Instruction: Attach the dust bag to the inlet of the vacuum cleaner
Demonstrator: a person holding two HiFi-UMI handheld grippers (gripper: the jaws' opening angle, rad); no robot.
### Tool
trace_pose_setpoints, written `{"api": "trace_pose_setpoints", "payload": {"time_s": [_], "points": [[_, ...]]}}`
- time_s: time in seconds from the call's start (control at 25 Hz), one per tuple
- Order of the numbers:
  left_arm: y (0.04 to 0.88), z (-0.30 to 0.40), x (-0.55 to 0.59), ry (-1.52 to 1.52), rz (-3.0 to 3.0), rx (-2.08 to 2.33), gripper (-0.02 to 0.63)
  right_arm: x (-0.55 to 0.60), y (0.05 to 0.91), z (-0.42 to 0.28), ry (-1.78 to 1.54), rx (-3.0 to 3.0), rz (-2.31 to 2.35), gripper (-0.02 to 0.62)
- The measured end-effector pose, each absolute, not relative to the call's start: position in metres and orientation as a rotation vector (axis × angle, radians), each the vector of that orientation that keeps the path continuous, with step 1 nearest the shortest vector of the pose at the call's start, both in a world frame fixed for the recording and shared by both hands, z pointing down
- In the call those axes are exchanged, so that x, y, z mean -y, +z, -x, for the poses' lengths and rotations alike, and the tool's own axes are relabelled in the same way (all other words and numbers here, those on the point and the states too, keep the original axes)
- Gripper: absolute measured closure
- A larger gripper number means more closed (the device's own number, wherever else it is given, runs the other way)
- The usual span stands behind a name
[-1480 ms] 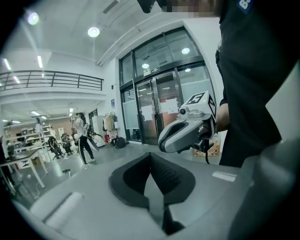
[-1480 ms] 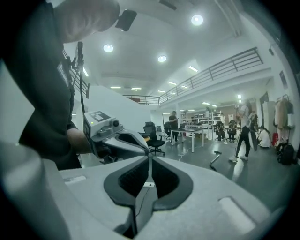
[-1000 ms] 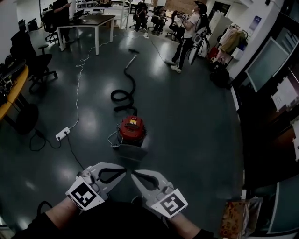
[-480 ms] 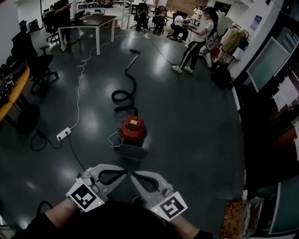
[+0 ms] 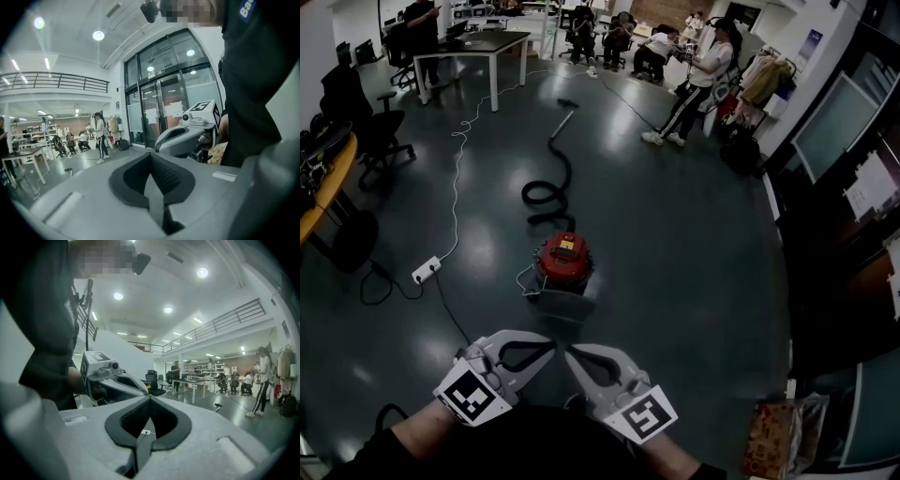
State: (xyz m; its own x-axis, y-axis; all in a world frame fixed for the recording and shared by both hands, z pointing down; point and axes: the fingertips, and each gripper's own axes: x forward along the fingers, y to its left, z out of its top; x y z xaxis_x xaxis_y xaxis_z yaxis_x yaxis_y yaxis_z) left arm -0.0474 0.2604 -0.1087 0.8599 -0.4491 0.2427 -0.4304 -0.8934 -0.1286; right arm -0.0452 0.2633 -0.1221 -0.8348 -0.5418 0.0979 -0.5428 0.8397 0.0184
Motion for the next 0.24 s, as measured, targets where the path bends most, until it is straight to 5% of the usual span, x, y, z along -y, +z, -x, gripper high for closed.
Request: {"api": "trace_pose_setpoints", "payload": {"time_s": [0.24], "points": [[-0.103, 0.0477, -0.2621, -0.403, 2.957, -0.704, 0.604, -0.2638, -0.1203, 0.0428, 0.003, 2.914, -0.871, 0.594]]}}
